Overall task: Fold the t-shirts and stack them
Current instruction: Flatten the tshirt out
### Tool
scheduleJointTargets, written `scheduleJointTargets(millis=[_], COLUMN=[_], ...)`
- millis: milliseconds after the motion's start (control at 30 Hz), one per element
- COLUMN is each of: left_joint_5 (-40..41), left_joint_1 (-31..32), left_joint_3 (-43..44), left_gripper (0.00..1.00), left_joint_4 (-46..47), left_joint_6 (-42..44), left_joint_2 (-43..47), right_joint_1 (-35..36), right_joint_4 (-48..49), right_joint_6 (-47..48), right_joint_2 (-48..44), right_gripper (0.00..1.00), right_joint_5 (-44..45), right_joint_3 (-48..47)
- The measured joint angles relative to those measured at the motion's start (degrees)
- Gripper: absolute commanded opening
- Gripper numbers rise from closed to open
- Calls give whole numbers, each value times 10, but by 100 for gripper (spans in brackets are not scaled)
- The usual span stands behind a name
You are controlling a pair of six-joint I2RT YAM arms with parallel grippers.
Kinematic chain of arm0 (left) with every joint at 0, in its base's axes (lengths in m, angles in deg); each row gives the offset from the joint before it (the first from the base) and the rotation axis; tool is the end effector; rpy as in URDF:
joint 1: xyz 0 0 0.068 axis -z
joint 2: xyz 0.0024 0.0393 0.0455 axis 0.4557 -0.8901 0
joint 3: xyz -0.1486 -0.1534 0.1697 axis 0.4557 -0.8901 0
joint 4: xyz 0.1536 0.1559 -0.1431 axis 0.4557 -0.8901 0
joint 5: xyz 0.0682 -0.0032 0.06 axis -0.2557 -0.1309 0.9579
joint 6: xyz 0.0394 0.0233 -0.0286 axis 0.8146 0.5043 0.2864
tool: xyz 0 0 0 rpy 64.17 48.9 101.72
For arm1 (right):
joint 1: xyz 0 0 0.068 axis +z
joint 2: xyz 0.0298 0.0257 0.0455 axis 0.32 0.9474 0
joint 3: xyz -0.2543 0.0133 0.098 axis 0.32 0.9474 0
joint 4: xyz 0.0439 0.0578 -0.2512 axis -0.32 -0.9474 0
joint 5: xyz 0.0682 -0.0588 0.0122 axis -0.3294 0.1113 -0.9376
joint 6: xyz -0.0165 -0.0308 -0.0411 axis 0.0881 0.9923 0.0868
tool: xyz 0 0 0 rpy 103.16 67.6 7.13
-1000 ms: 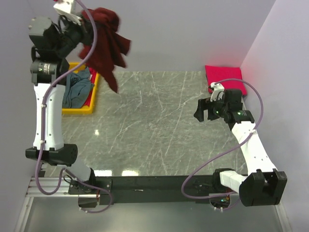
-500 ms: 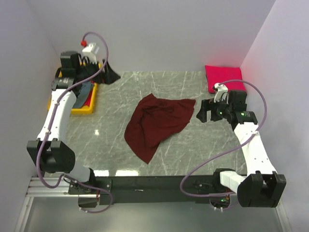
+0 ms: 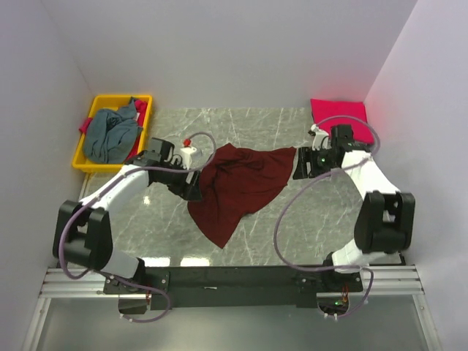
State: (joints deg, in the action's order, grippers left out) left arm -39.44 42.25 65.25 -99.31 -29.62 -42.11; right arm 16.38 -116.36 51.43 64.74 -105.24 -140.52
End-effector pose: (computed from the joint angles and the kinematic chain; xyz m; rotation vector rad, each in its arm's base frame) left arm 0.2683 -0.0939 0.2361 0.7573 2.4149 -0.8256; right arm 0.3045 0.0055 0.2460 -0.3389 2.5079 0.5968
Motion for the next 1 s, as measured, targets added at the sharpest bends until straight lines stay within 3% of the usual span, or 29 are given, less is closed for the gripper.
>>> scheduleJointTargets(millis=[167,367,467,500,700,733,767,867,1000], left_joint_5=[61,114,131,136,163,164,165,171,184], left_joint_1=[32,52,58,59,59,59,59,58,33], left_joint_3=[-15,-20,-20,-16,-5,-5,-5,-5,-11], left_gripper=[84,74,58,45,2,1,1,1,1], left_joint_4=[15,34,40,39,40,38,36,26,-2], left_joint_6=[1,-1,-5,-6,-5,-4,0,11,38], left_joint_2=[-50,-97,-125,-132,-147,-147,-146,-141,-128], right_joint_1=[1,11,24,31,66,69,69,68,68], right_joint_4=[14,40,49,52,70,74,74,70,69], right_joint_6=[-32,-64,-70,-71,-85,-90,-94,-109,-123], right_joint_2=[97,182,220,231,273,283,291,317,330], right_gripper=[76,73,73,73,73,70,59,45,33], right_joint_5=[2,7,7,8,19,23,28,56,116], right_joint_3=[-50,-117,-154,-162,-169,-171,-174,-204,-228])
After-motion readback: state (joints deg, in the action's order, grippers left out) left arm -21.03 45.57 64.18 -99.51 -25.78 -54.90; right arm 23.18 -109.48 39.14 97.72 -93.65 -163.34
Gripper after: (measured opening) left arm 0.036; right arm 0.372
